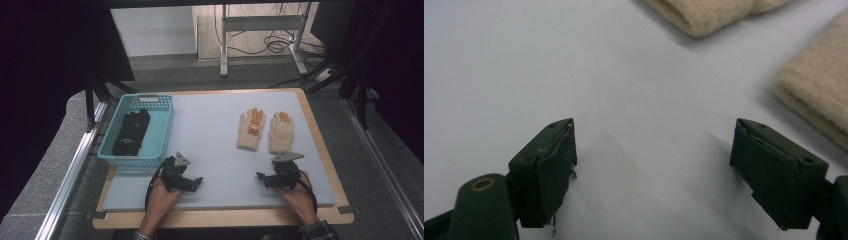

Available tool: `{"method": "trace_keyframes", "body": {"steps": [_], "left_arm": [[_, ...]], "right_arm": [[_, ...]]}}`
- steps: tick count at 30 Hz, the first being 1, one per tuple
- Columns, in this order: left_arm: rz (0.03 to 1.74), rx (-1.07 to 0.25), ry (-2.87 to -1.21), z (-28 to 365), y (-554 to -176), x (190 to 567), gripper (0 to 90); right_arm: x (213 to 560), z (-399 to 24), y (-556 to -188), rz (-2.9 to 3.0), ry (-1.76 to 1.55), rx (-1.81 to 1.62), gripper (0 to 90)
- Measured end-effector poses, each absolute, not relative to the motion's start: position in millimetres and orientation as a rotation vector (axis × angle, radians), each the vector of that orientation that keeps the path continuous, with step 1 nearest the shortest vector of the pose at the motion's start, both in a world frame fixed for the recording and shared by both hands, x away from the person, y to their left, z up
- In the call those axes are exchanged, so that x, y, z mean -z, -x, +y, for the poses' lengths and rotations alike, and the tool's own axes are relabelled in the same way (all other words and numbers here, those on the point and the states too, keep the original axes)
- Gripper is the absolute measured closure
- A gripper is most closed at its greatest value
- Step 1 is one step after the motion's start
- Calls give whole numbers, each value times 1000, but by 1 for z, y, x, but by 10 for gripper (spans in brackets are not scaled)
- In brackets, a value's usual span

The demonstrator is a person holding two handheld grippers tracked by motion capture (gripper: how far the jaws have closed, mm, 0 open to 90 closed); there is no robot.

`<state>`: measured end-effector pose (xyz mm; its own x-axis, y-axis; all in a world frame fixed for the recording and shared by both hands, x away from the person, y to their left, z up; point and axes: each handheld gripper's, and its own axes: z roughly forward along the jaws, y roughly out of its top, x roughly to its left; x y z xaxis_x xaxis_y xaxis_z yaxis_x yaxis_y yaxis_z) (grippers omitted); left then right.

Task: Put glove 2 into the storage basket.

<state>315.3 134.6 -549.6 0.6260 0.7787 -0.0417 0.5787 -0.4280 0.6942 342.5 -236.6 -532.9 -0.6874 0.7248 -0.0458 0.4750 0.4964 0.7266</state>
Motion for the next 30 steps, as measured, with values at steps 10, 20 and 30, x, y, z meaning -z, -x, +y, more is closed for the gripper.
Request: {"method": "trace_keyframes", "body": {"steps": [10,20,30], "left_arm": [[1059,-378,-2158,135,-315,550,10],[1060,-380,-2157,135,-315,550,13],[1060,-381,-2155,135,-315,550,13]], "right_arm": [[525,-246,-347,2398,-1034,-1061,249],[499,-276,-376,2316,-1075,-1042,409],[485,-295,-428,2261,-1114,-968,486]]}}
